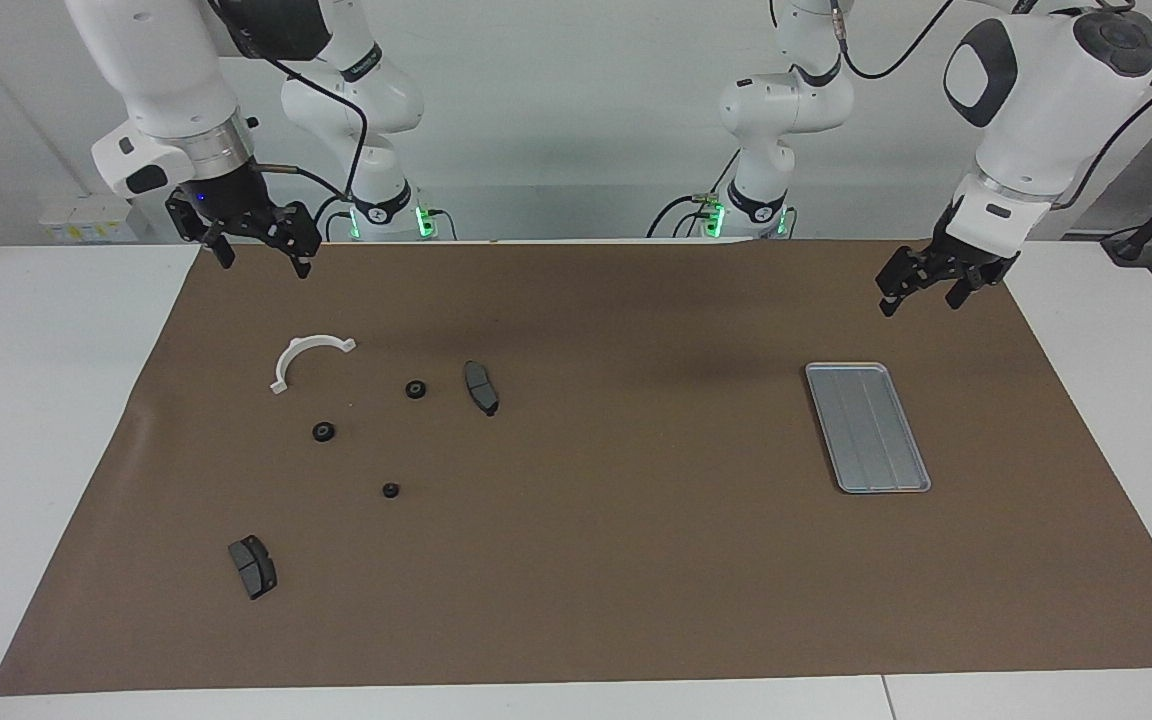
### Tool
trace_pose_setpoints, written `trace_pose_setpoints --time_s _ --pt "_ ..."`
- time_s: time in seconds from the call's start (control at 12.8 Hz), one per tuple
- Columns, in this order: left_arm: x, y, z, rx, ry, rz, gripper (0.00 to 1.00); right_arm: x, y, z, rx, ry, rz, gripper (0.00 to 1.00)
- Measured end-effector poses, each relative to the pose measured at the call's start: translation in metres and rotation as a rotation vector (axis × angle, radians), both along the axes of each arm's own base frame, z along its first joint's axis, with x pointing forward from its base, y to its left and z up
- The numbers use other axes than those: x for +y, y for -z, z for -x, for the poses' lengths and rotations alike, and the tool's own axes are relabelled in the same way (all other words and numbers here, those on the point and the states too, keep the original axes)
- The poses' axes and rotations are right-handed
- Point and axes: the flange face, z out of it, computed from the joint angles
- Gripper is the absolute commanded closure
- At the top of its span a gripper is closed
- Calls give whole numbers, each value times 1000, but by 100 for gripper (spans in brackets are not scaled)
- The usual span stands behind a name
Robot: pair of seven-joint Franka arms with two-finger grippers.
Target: Pick bearing gear from pile to tray
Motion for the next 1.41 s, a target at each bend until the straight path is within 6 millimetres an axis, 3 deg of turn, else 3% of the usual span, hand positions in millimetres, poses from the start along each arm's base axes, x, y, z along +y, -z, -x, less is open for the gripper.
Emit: trace_pose_setpoints --time_s 0.86,1.02,1.41 --pt "0 0 0 0 0 0 0 -2 5 -3 -23 -42 -2 0" --pt "0 0 0 0 1 0 0 -7 21 -6 -28 -63 -2 0" --pt "-2 0 0 0 4 0 0 -24 84 -7 -37 -86 -3 0"
